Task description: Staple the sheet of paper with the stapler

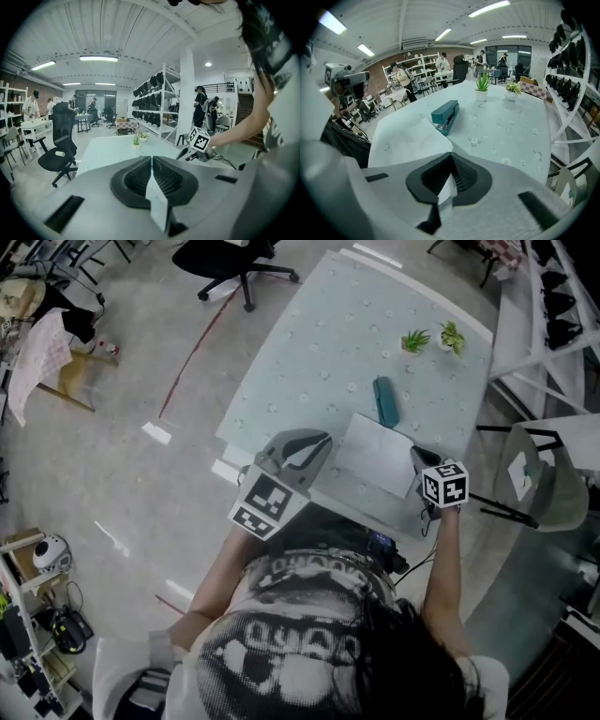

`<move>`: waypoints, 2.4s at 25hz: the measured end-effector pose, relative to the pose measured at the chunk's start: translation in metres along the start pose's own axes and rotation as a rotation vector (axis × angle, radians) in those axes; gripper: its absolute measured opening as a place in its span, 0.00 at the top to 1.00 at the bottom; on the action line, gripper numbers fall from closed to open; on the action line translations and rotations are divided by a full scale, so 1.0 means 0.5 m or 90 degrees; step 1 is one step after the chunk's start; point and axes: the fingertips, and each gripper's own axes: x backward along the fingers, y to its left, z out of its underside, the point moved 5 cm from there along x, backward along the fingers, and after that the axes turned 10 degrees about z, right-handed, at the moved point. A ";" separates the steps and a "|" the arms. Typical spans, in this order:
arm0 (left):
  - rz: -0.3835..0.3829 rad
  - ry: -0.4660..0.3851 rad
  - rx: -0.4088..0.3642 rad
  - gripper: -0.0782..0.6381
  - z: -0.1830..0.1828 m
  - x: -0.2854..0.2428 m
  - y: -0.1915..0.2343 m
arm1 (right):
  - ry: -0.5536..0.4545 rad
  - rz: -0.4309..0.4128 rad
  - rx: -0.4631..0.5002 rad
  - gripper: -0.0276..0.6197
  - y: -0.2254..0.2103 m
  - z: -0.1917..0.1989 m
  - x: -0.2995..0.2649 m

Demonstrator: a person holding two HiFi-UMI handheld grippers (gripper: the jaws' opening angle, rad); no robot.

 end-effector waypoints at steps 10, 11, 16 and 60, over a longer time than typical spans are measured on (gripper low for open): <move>-0.005 0.003 0.003 0.88 0.007 0.000 0.000 | -0.002 -0.008 -0.001 0.95 -0.056 -0.026 -0.011; -0.006 0.003 0.003 0.88 0.006 0.000 0.001 | 0.002 -0.010 0.007 0.95 -0.057 -0.026 -0.014; -0.012 0.002 0.005 0.88 0.005 -0.001 0.002 | 0.019 -0.004 0.050 0.95 -0.070 -0.025 -0.031; 0.025 -0.011 0.037 0.88 0.027 -0.033 0.039 | 0.271 -0.144 0.294 0.95 0.066 -0.215 -0.108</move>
